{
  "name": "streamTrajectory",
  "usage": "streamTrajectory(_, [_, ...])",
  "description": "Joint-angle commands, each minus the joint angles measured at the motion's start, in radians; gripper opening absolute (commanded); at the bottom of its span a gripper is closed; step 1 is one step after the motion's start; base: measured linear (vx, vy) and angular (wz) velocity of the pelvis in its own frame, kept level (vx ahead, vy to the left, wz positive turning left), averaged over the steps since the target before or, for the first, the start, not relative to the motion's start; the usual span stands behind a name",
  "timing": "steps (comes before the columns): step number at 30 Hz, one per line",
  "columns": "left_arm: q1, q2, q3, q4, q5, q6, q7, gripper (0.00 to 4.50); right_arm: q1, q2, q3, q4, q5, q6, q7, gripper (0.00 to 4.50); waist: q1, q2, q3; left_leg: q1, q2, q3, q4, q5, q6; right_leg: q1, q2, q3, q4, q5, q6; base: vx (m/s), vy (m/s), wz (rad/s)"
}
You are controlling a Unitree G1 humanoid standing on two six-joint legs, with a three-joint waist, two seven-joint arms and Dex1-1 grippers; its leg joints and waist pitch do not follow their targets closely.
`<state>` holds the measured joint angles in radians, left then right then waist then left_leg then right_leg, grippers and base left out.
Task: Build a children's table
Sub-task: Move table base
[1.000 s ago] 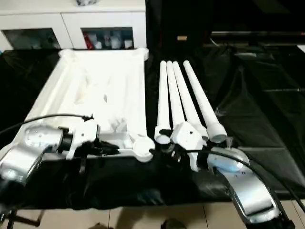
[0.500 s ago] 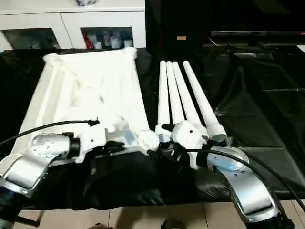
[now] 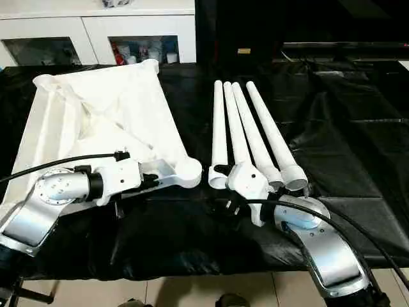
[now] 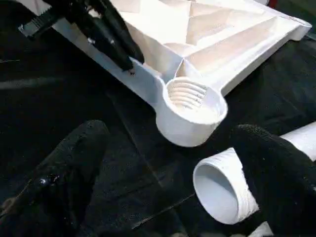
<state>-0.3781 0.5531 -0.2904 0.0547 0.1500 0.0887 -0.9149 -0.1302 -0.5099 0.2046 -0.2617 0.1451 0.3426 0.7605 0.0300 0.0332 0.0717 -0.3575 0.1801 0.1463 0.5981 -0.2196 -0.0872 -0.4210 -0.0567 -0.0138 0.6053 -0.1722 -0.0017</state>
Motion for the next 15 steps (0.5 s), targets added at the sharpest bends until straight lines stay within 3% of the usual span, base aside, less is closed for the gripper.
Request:
streamTrajectory(1, [-0.033,0.015,0.036,-0.061,-0.016,-0.010,0.015,0.00,-0.012,0.004,0.010,0.009,-0.009,-0.011,-0.008,4.47,0.006,0.002,-0.059,-0.006,0.027,0.002,-0.070,-0.126,0.044,0.066,-0.053,0.031,-0.062,-0.130,-0.238,0.000,0.000,0.00])
streamTrajectory(8, [0.011,-0.013,0.021,-0.043,-0.073,-0.083,-0.017,0.00,-0.014,0.006,0.010,0.011,-0.016,-0.014,-0.010,4.47,0.009,0.005,-0.063,-0.007,0.027,0.003,-0.067,-0.104,0.053,0.068,-0.052,0.030,-0.056,-0.069,-0.254,0.000,0.000,0.00])
streamTrajectory(13, [0.017,0.018,-0.004,0.033,-0.028,-0.123,-0.013,0.00,-0.013,0.000,0.004,0.009,-0.018,-0.016,-0.012,4.47,0.009,0.007,-0.060,-0.005,0.026,0.002,-0.070,-0.144,0.042,0.066,-0.052,0.030,-0.062,-0.128,-0.236,0.000,0.000,0.00])
streamTrajectory(15, [0.020,0.025,0.005,0.036,-0.029,-0.074,-0.008,0.00,-0.011,-0.001,0.001,0.008,-0.018,-0.016,-0.013,4.47,0.008,0.006,-0.060,-0.005,0.027,0.001,-0.071,-0.144,0.036,0.067,-0.053,0.031,-0.060,-0.129,-0.233,0.000,0.000,0.00])
